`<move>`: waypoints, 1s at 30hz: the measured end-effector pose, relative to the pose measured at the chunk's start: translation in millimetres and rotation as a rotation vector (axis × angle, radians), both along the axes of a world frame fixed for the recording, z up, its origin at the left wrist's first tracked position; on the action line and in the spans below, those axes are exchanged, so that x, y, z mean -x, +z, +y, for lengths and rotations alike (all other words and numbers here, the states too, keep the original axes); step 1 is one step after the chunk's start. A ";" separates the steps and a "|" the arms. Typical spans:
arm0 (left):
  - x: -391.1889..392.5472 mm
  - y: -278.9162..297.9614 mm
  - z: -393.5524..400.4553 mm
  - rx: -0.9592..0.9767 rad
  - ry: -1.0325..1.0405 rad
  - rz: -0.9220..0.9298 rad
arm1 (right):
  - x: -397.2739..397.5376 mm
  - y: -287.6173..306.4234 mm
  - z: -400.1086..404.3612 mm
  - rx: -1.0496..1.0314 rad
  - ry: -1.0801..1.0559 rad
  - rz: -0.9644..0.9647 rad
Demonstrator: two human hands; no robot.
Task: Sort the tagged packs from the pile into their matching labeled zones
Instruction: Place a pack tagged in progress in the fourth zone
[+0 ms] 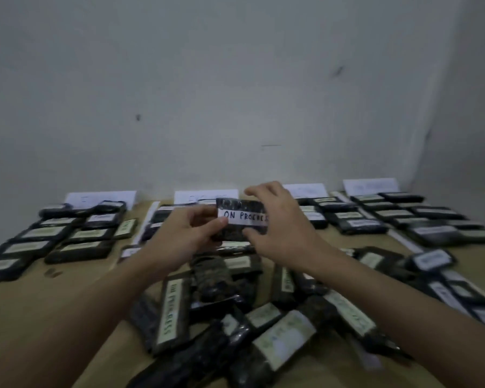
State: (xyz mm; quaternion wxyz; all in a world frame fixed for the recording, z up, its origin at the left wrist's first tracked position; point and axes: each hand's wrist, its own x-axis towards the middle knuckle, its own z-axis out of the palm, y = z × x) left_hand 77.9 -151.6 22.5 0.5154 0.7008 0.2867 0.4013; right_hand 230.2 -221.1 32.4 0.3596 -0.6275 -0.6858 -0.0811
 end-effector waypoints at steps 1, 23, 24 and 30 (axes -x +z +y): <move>-15.8 4.1 -2.4 -0.014 -0.029 0.011 | -11.6 -0.5 -7.4 -0.008 -0.020 -0.047; -362.5 -1.1 -97.0 -0.863 -0.540 0.813 | -350.9 -43.3 -146.9 0.330 -0.682 -0.285; -371.3 -3.2 -100.5 -0.936 -0.551 0.871 | -367.8 -46.3 -150.4 0.377 -0.708 -0.298; -415.2 -17.8 -110.3 -1.045 -0.665 0.940 | -445.0 -64.2 -158.3 0.664 -0.793 -0.329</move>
